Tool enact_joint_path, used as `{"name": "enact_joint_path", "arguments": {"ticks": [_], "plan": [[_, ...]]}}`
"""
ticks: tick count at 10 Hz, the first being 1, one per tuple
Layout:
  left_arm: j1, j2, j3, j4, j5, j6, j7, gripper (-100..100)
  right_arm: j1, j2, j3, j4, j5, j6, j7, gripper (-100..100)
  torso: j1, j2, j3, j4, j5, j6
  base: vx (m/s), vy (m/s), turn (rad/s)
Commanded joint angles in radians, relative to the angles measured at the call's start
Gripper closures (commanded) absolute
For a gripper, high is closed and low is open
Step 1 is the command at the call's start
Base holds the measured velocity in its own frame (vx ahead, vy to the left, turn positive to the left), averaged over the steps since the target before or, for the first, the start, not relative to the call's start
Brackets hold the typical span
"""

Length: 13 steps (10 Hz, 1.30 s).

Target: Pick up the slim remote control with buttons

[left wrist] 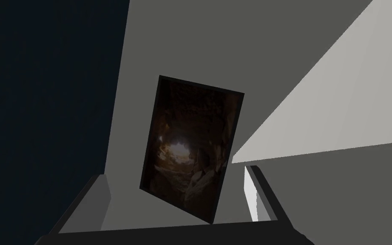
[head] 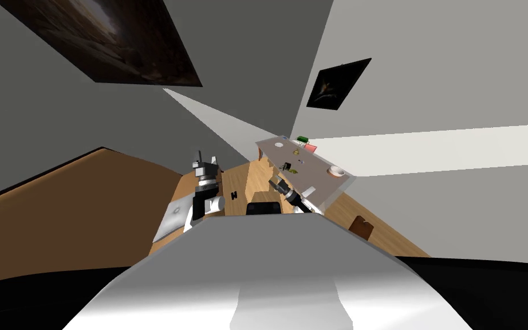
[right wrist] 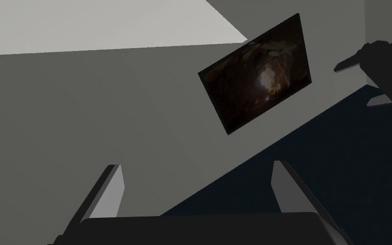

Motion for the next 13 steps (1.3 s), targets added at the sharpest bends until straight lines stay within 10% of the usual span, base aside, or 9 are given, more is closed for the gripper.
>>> {"name": "enact_joint_path", "arguments": {"ticks": [1,13], "plan": [[0.000,0.000,0.000,0.000,0.000,0.000,0.000,0,-0.024,-0.035,0.050,0.050,0.018,0.011,0.050,-100,0.000,0.000,0.000,0.000,0.000,0.000,0.013,0.015,0.086],[0.000,0.000,0.000,0.000,0.000,0.000,0.000,0,-0.107,-0.197,0.288,0.360,0.103,0.060,0.287,-100,-0.002,-0.003,-0.001,0.000,0.000,0.000,0.029,-0.002,0.057]]}}
